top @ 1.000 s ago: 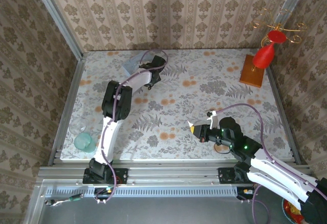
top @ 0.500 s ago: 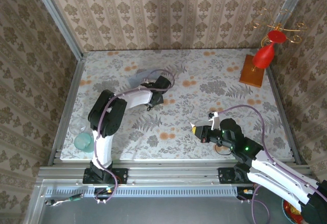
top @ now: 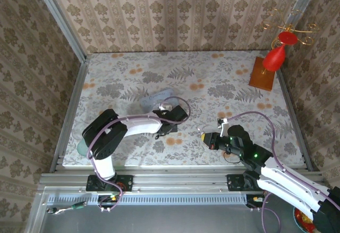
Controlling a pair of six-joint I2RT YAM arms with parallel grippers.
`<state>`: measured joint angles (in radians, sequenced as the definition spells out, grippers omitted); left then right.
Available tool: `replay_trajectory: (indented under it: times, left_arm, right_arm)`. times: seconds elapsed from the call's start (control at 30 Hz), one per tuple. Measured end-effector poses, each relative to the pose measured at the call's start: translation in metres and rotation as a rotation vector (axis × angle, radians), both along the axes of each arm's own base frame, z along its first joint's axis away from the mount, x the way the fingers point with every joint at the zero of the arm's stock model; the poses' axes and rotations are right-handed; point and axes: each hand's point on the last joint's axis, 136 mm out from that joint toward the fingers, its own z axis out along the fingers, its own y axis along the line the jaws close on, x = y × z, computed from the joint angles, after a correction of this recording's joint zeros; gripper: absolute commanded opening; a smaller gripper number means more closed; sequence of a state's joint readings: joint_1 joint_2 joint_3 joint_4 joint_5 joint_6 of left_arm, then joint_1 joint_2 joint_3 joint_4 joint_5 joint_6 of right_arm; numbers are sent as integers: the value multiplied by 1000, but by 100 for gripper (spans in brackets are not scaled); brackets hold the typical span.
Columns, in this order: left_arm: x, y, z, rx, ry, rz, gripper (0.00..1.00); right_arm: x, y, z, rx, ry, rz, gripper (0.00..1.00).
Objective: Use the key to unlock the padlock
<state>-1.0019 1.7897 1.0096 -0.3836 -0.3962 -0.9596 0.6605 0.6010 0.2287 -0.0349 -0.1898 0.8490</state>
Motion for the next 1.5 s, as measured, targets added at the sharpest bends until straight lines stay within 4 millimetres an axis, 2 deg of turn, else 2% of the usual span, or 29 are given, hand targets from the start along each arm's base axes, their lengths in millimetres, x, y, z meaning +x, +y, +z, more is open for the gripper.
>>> replay_trajectory:
  times: [0.07, 0.2, 0.3, 0.5, 0.7, 0.9, 1.07, 1.37, 1.5]
  left_arm:
    - [-8, -5, 0, -15, -3, -5, 27]
    - [-19, -11, 0, -55, -14, -22, 49]
    - [-29, -8, 5, -79, -38, -52, 60]
    - [-42, 7, 22, -205, -182, -170, 65]
    - [-38, 20, 11, -271, -235, -265, 64]
    - [-35, 0, 18, -355, -268, -356, 62]
    - [-22, -2, 12, -378, -276, -342, 59]
    - [-6, -4, 8, -380, -294, -314, 46]
    - [2, -3, 7, -395, -297, -292, 35]
  right_arm:
    - [0, 0, 0, 3, 6, -3, 0]
    - [0, 0, 0, 10, 14, -9, 0]
    - [0, 0, 0, 12, 16, -10, 0]
    - [0, 0, 0, 14, 19, -12, 0]
    - [0, 0, -1, 14, 20, -12, 0]
    - [0, 0, -2, 18, 35, -19, 0]
    - [0, 0, -3, 20, 39, -21, 0]
    - [-2, 3, -7, 10, 53, -10, 0]
    - [-3, 5, -9, 5, 60, -4, 0]
